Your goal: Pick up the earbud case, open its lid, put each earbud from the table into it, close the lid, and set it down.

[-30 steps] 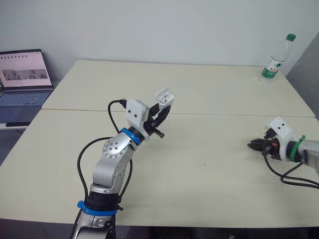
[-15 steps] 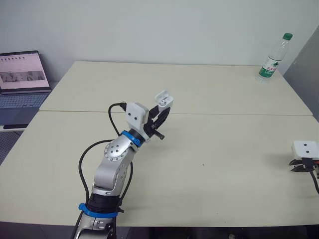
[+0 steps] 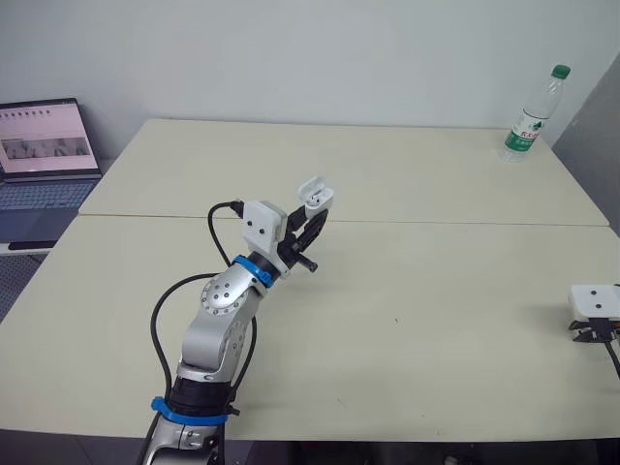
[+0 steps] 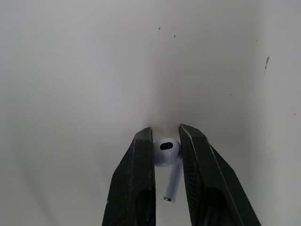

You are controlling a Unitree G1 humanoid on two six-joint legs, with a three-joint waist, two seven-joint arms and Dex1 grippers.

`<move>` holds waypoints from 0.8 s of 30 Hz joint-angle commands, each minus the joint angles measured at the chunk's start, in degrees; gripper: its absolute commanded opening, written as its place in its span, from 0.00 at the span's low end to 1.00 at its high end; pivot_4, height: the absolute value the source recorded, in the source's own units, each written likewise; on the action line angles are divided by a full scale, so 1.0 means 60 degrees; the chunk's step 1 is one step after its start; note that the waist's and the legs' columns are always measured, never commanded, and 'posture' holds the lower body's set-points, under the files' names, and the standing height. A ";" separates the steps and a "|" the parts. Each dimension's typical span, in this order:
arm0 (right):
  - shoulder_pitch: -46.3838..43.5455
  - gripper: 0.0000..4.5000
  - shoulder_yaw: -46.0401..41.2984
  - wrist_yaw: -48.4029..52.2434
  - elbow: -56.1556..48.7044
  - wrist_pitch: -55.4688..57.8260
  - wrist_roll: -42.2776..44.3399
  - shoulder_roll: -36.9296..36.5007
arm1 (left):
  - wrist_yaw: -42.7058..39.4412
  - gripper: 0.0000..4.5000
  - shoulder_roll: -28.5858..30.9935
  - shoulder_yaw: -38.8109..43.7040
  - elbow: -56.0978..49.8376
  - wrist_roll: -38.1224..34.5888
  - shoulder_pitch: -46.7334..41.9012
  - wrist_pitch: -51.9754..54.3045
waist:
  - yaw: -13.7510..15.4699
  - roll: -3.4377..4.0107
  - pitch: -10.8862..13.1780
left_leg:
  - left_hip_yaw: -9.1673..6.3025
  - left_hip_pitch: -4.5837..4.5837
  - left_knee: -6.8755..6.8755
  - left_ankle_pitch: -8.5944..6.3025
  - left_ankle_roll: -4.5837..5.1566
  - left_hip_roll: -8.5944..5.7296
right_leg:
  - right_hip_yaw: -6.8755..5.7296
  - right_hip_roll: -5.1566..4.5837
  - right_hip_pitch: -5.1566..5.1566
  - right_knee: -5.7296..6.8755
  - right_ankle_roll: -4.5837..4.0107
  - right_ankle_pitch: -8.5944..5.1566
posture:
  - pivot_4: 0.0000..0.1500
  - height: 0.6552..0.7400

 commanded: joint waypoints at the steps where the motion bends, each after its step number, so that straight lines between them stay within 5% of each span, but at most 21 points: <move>1: 0.0115 0.09 -0.0222 -0.0134 0.0039 0.0060 0.0076 0.0017 | -0.0049 0.17 0.0052 0.0097 -0.0379 -0.0029 -0.0243 -0.0212 | 0.0000 -0.0001 0.0000 | -0.0001 0.0001 0.0000 0.0000 0.0000 0.0000 | 0.0000 0.0000 0.0001 0.0000 0.0000 0.0000 | 1.00 1.00; 2: 0.0135 0.09 -0.0237 -0.0183 0.0062 0.0047 0.0066 0.0018 | -0.0058 0.17 0.0061 0.0099 -0.0372 -0.0033 -0.0258 -0.0209 | 0.0000 -0.0001 0.0000 | 0.0000 0.0001 0.0000 0.0000 0.0000 0.0000 | 0.0000 0.0000 0.0002 0.0000 0.0000 0.0000 | 1.00 1.00; 3: 0.0151 0.25 -0.0253 -0.0222 0.0080 0.0045 0.0060 0.0019 | -0.0064 0.17 0.0069 0.0098 -0.0370 -0.0038 -0.0267 -0.0205 | 0.0001 -0.0001 0.0000 | -0.0001 0.0001 0.0001 0.0000 0.0000 0.0000 | 0.0001 0.0000 0.0003 0.0000 0.0000 0.0000 | 1.00 1.00; 5: 0.0155 0.38 -0.0254 -0.0283 0.0108 -0.0022 0.0010 0.0006 | -0.0075 0.17 0.0085 0.0091 -0.0371 -0.0050 -0.0268 -0.0197 | 0.0001 0.0000 0.0000 | 0.0000 0.0001 0.0002 0.0000 0.0000 -0.0001 | 0.0001 -0.0001 0.0003 0.0000 0.0000 0.0000 | 1.00 1.00; 24: -0.0168 0.38 0.0003 -0.0110 0.0475 -0.0081 -0.0717 -0.0406 | -0.0011 0.17 0.0042 0.0058 -0.0427 -0.0048 -0.0107 -0.0227 | 0.0010 0.0003 -0.0002 | -0.0001 0.0001 0.0006 0.0000 0.0000 -0.0010 | -0.0002 -0.0012 0.0006 0.0001 0.0000 0.0001 | 1.00 1.00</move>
